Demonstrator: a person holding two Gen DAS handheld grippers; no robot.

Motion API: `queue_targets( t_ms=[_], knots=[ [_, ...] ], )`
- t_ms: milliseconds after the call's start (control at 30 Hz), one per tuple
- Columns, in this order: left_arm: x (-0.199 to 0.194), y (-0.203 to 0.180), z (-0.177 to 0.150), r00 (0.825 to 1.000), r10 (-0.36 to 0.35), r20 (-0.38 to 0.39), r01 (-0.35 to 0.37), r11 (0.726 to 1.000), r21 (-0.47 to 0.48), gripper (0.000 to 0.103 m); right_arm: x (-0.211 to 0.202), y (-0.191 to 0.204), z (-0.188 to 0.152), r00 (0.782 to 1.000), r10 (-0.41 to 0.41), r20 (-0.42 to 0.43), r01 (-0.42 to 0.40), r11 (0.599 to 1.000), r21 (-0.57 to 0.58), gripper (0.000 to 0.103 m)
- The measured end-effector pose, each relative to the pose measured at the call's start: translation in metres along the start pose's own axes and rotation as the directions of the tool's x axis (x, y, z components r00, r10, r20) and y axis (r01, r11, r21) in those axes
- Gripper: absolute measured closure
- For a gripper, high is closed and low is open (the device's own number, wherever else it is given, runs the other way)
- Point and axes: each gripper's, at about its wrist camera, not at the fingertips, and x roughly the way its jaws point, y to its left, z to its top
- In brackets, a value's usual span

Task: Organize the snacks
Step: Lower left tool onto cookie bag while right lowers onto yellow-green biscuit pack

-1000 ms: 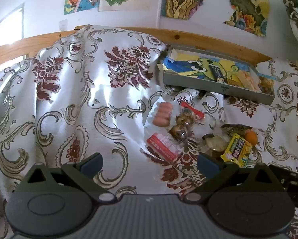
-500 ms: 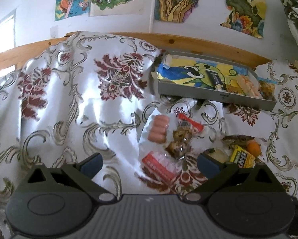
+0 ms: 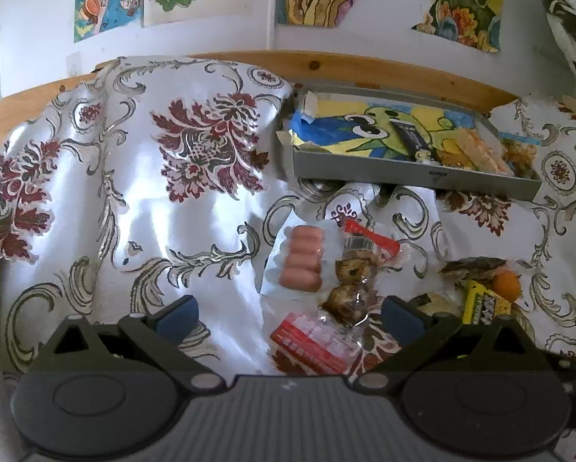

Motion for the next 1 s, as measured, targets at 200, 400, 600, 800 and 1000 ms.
queue_targets(
  t_ms=[200,400,600,800,1000],
  knots=[
    [0.011,0.007,-0.002,1.0,-0.018,-0.015,0.018,1.0,-0.018,0.0,0.026,0.002,0.007,0.998,0.033,-0.057,-0.031,0.999,0.032,0.001],
    [0.017,0.012,-0.002,0.999,-0.037,-0.017,0.037,0.999,-0.025,0.0,0.05,0.011,0.007,0.993,0.049,-0.111,-0.043,0.998,0.055,0.001],
    [0.024,0.012,-0.003,0.998,-0.059,-0.021,0.058,0.998,-0.031,0.0,0.064,0.017,0.01,0.994,0.029,-0.107,-0.022,0.998,0.066,0.003],
    [0.03,0.011,-0.001,0.994,-0.106,-0.03,0.105,0.994,-0.042,0.0,0.066,0.021,0.007,0.993,0.0,-0.119,0.002,1.0,0.022,0.015],
    [0.034,0.01,-0.002,0.982,-0.172,-0.076,0.169,0.984,-0.046,0.0,0.055,0.017,0.004,0.991,0.013,-0.135,-0.009,1.0,0.03,0.027]
  ],
)
